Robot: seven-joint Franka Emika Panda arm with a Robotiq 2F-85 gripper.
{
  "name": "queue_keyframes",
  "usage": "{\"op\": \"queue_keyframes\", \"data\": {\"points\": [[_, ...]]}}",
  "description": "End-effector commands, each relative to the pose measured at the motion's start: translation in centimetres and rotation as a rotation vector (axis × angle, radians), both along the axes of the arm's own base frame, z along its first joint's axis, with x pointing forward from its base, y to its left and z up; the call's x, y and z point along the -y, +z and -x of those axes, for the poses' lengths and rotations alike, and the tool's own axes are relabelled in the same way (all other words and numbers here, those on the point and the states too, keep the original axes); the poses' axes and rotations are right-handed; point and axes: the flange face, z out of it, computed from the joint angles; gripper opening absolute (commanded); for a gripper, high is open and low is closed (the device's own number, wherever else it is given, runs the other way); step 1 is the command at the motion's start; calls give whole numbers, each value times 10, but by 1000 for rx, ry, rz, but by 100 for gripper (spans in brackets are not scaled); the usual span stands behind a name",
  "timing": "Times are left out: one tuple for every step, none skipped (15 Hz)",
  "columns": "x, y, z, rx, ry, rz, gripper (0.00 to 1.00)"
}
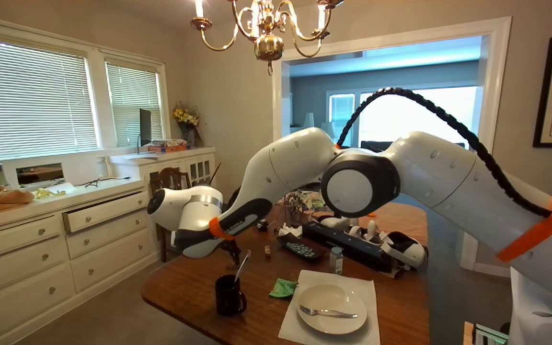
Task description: Put the spice table on the table and the fork inside the cup
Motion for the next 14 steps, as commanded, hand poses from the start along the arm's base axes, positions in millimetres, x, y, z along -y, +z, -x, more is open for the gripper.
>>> {"op": "queue_keyframes", "data": {"points": [[11,23,12,125,-80,-135,100],[14,30,16,163,-101,-168,100],[21,37,20,198,-128,-200,100],[26,42,23,233,-152,-235,100],[31,47,28,268,-181,-270,100],[36,52,32,305,-205,-302,100],[40,55,37,340,-227,-336,100],[43,60,42,377,-247,-372,100],[47,65,48,414,-266,-407,100],[50,68,54,448,-284,-444,100],[53,71,61,482,-304,-481,100],[58,75,69,517,-324,-519,100],[64,75,76,547,-350,-554,100],[69,77,85,576,-371,-595,100]]}}
